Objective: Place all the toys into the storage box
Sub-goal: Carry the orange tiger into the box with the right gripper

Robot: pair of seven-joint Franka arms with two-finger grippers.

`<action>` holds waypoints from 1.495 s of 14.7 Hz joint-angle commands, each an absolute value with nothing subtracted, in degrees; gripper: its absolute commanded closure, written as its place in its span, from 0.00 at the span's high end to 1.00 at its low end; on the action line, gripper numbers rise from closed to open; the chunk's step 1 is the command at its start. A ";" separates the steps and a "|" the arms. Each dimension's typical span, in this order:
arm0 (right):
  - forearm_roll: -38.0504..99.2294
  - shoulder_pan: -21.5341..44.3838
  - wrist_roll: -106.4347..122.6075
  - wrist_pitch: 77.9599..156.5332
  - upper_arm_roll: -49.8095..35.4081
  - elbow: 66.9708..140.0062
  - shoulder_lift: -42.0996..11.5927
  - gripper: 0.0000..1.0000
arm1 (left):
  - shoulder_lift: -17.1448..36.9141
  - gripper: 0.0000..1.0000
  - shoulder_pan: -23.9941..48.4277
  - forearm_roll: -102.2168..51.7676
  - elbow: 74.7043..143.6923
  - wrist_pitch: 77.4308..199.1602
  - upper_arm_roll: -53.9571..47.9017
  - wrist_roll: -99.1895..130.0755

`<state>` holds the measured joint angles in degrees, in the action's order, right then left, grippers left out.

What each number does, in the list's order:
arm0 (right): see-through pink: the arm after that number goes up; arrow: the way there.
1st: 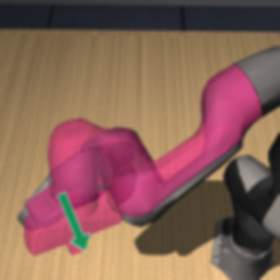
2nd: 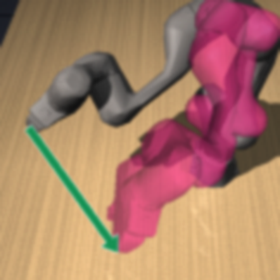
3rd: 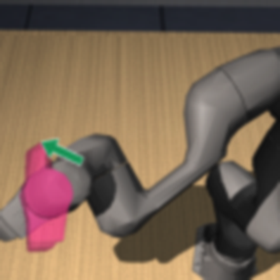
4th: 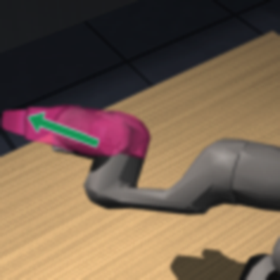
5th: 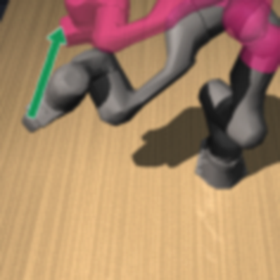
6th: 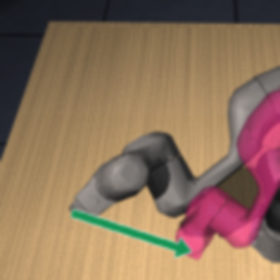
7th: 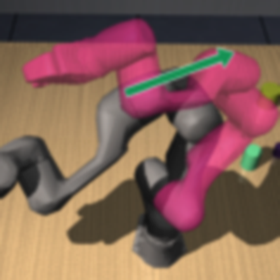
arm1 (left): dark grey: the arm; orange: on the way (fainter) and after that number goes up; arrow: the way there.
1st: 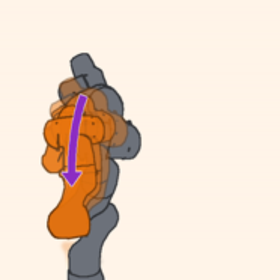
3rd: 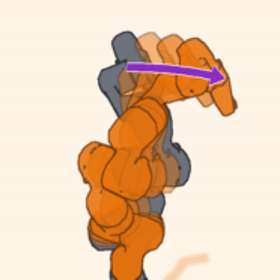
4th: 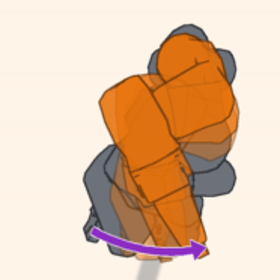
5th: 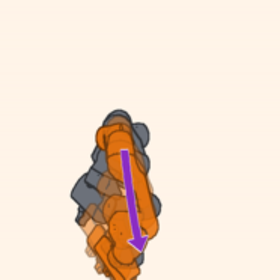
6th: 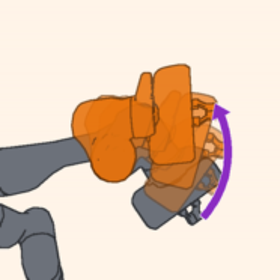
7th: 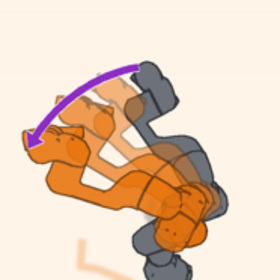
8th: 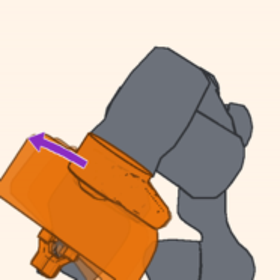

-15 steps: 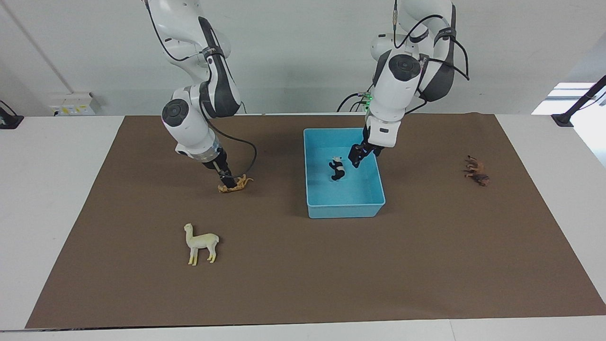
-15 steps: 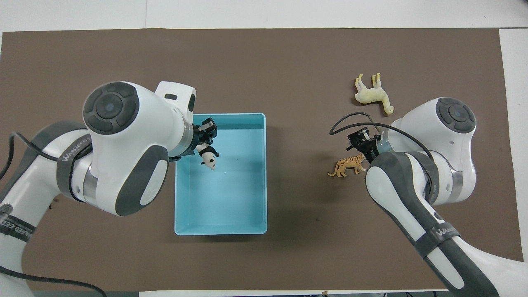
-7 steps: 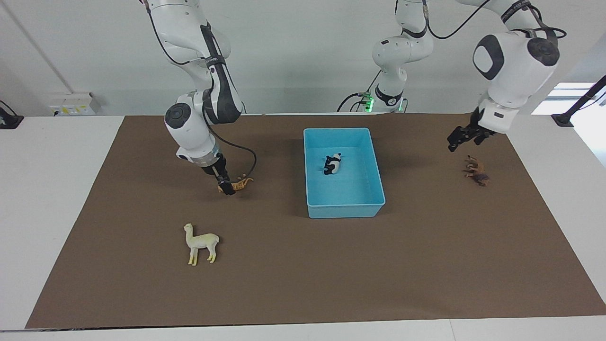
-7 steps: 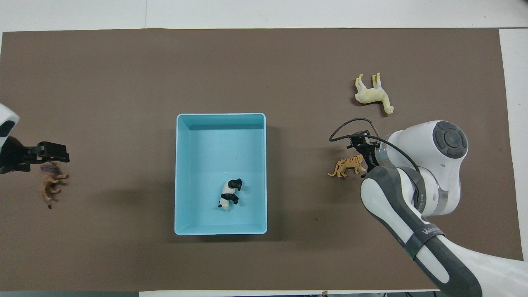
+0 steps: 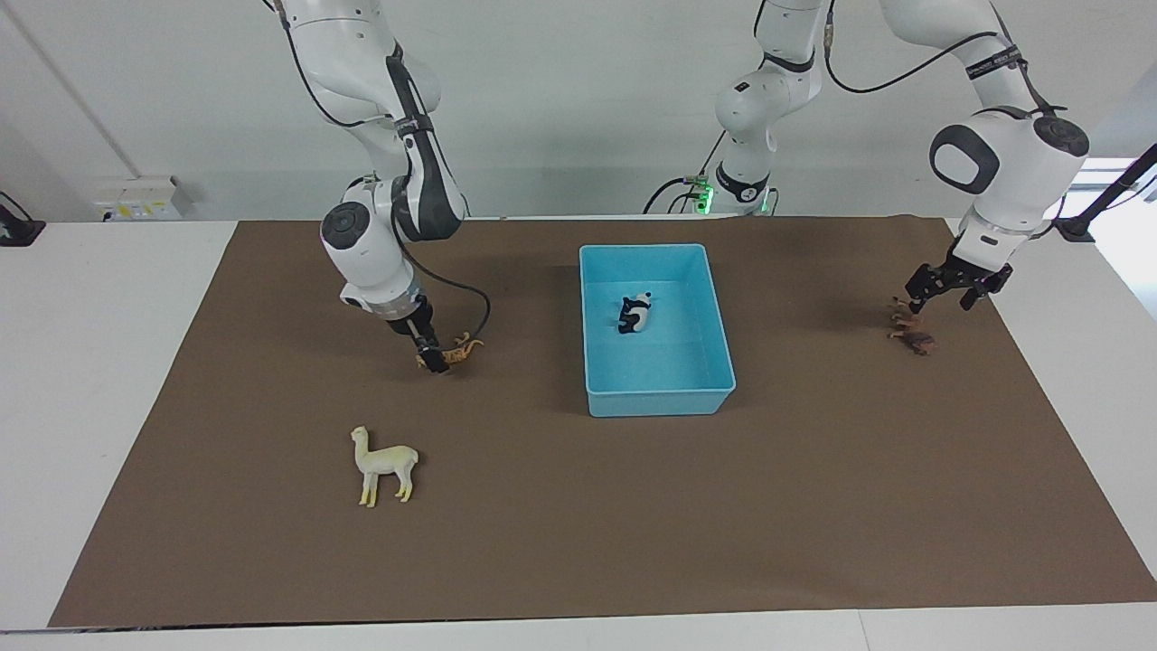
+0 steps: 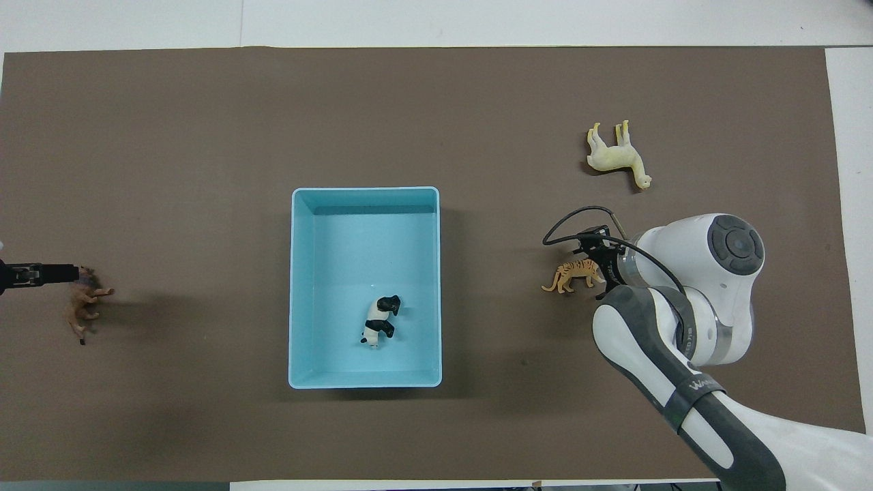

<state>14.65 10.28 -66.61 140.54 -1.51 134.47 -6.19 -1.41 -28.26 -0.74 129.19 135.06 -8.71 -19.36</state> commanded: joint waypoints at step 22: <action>27.91 30.57 -69.96 129.27 -3.08 104.85 -10.81 0.00 | 10.72 0.86 -31.03 -0.61 129.64 145.99 -9.14 -14.41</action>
